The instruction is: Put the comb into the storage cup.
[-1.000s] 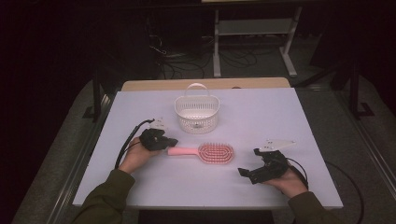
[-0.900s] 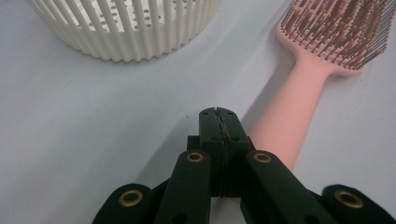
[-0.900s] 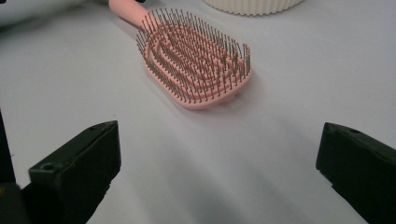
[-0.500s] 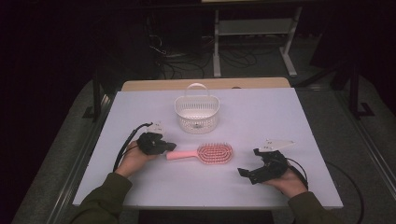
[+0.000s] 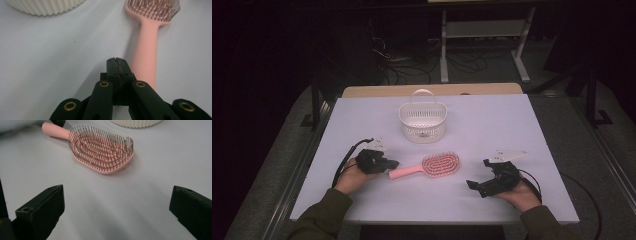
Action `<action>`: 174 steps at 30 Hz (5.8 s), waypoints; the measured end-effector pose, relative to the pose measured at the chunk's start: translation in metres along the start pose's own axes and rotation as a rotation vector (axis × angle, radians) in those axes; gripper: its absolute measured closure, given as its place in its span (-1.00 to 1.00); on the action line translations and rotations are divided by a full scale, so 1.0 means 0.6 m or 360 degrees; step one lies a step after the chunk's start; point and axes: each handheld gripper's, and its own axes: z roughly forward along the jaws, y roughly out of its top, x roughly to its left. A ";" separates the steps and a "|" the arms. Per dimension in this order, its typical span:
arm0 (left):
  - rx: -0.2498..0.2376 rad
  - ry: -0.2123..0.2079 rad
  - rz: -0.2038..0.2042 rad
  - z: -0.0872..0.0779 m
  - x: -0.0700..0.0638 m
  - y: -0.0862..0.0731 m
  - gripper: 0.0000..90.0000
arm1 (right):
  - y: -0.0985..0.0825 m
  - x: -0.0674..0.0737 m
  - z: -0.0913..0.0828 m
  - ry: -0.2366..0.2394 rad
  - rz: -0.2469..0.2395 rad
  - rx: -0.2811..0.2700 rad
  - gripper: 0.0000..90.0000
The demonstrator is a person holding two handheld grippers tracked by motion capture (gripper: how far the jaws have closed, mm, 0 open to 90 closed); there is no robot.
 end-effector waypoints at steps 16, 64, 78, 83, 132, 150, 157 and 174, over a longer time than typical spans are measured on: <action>-0.0005 -0.0036 -0.0008 -0.015 -0.027 -0.018 1.00 | 0.000 0.000 -0.004 -0.0003 0.0000 -0.0012 -1.00; -0.0329 0.0086 -0.0170 -0.082 -0.037 -0.070 -1.00 | 0.000 0.000 -0.006 -0.0004 -0.0008 -0.0016 -1.00; -0.0363 0.0093 -0.0173 -0.077 -0.038 -0.070 -1.00 | -0.002 -0.001 -0.004 -0.0003 -0.0013 -0.0007 -1.00; -0.0381 0.0104 -0.0174 -0.078 -0.037 -0.069 -1.00 | -0.002 0.000 -0.004 -0.0001 -0.0014 -0.0004 -1.00; -0.0479 0.0086 -0.0165 -0.078 -0.036 -0.013 -1.00 | 0.000 -0.001 -0.002 0.0001 -0.0013 -0.0009 -1.00; -0.0475 0.0059 -0.0147 -0.063 -0.041 0.007 -1.00 | 0.002 -0.004 0.006 0.0014 -0.0020 -0.0010 -1.00; -0.0479 0.0051 -0.0142 -0.061 -0.044 0.014 -1.00 | 0.002 -0.004 0.005 0.0007 -0.0021 -0.0014 -1.00; -0.0486 0.0019 -0.0109 -0.048 -0.051 0.036 -1.00 | 0.002 -0.004 0.004 0.0006 -0.0021 -0.0020 -1.00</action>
